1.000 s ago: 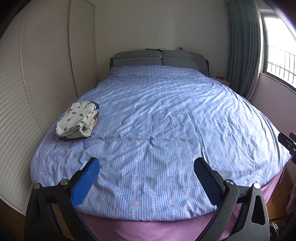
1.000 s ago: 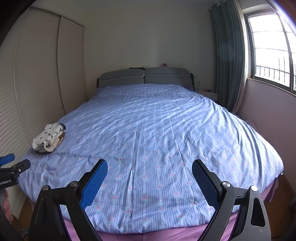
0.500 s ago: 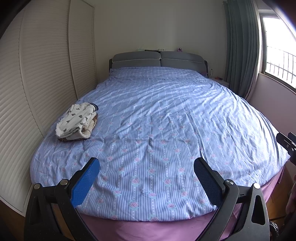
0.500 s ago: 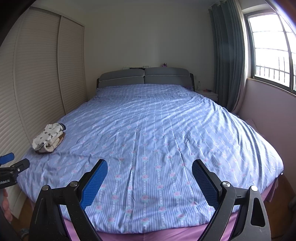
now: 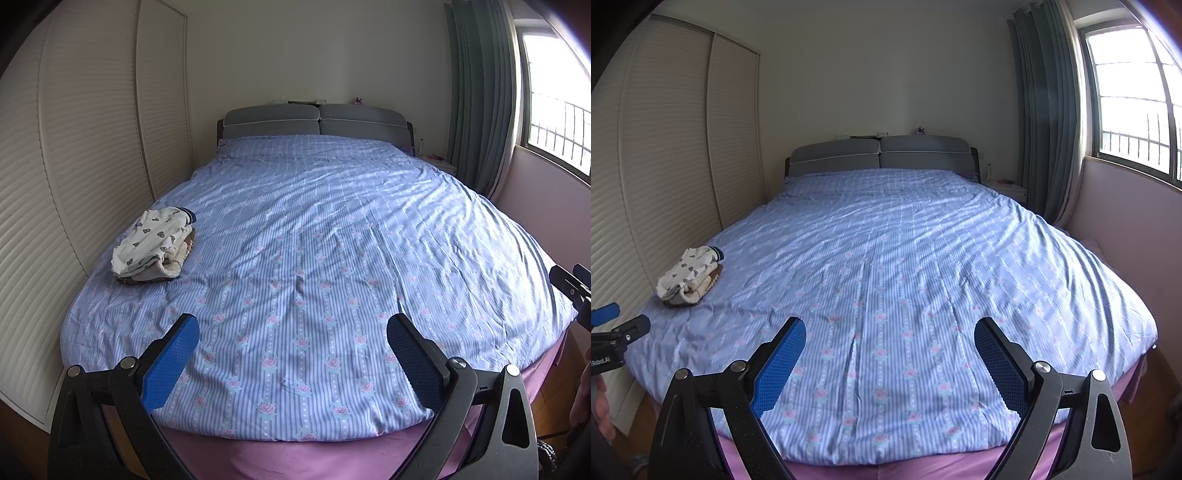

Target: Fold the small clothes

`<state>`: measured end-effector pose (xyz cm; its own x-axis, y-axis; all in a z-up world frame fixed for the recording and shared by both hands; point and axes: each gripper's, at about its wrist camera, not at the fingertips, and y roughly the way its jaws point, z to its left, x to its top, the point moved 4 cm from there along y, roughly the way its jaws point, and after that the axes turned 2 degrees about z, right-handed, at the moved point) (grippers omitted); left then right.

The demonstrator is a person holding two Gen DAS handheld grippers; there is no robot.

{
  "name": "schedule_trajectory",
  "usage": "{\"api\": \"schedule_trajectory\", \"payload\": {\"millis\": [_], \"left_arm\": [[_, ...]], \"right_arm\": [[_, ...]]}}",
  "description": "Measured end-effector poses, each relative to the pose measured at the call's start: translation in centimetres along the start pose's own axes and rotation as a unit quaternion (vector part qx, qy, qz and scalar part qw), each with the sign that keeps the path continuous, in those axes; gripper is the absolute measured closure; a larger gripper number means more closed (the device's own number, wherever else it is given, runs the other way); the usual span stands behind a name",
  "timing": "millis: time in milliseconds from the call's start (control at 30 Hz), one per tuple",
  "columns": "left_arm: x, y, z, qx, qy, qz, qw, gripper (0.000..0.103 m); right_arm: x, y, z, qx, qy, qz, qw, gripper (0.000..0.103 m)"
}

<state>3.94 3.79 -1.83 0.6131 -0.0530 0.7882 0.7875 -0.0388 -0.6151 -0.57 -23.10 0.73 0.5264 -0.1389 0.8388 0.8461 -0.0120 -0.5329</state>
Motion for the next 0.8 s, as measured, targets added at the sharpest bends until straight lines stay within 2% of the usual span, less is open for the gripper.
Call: {"api": "schedule_trajectory", "payload": {"millis": [533,800], "left_arm": [[0.26,-0.29,-0.46,-0.005,0.009,0.003,0.9999,0.0],[-0.01,-0.31,-0.8,-0.006,0.014,-0.008,0.9999,0.0]], "right_arm": [[0.08,0.13,-0.18,0.004,0.001,0.001,1.0,0.009],[0.35,0.16,-0.08,0.004,0.001,0.0,1.0,0.009]]}}
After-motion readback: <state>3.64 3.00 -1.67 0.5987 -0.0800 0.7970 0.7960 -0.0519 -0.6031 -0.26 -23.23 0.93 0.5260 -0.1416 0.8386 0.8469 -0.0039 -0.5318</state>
